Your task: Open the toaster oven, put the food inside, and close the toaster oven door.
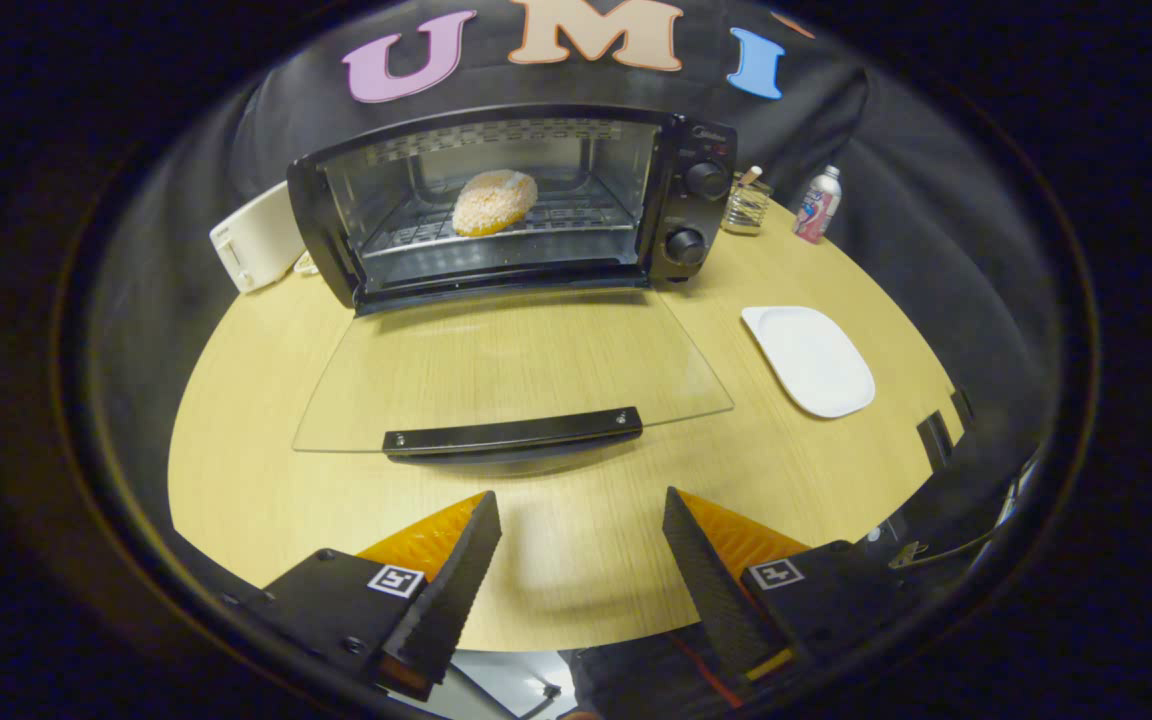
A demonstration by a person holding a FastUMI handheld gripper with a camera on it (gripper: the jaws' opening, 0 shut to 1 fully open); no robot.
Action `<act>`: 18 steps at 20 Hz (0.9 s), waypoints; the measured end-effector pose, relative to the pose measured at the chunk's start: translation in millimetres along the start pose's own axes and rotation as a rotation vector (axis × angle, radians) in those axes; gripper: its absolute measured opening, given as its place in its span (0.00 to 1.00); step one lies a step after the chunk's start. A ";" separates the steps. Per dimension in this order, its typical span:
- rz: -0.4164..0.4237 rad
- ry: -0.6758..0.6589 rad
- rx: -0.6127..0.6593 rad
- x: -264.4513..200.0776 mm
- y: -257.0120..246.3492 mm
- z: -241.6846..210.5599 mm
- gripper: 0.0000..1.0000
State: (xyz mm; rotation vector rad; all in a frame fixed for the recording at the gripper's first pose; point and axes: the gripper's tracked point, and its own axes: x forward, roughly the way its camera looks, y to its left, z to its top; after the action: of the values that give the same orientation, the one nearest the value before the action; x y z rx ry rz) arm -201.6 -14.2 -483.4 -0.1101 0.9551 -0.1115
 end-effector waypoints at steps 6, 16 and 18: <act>0.013 -0.008 0.007 6.2 9.4 18.8 1.00; 0.015 -0.111 -0.092 -17.8 8.9 55.3 0.99; 0.018 -0.138 -0.107 -23.0 9.1 64.3 0.99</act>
State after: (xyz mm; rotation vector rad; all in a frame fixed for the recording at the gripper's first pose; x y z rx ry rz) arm -161.7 0.9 -429.3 -0.2050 0.8237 -0.0357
